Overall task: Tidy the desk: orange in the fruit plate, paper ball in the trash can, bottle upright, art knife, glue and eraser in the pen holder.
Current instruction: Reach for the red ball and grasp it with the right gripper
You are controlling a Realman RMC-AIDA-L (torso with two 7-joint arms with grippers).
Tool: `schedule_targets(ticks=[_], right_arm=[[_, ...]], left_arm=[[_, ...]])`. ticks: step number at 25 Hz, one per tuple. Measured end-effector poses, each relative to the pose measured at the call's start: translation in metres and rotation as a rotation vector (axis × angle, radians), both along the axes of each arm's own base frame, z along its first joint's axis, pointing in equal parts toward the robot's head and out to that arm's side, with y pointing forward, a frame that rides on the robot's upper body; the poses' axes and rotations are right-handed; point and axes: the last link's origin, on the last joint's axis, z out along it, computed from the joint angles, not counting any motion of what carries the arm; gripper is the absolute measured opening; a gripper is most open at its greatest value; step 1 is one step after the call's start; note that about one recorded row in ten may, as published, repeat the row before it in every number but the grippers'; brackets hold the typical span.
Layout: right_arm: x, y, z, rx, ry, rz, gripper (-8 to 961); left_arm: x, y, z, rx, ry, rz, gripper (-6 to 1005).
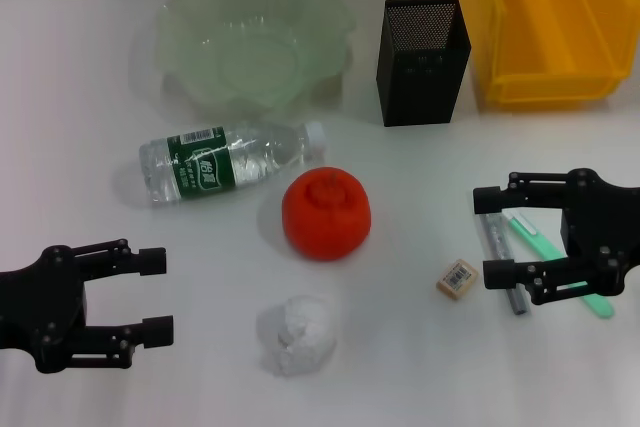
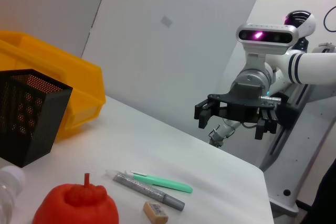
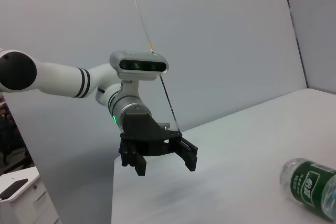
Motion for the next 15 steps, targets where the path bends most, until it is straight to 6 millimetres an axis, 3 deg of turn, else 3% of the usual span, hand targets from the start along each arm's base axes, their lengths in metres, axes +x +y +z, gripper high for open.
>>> schedule_targets(ticks=[15], right_arm=[[-0.0023, 0.0037, 0.0014, 0.008, 0.003, -0.001, 837]], left_arm=[[0.0004, 0.0019, -0.0014, 0.010, 0.005, -0.005, 837]])
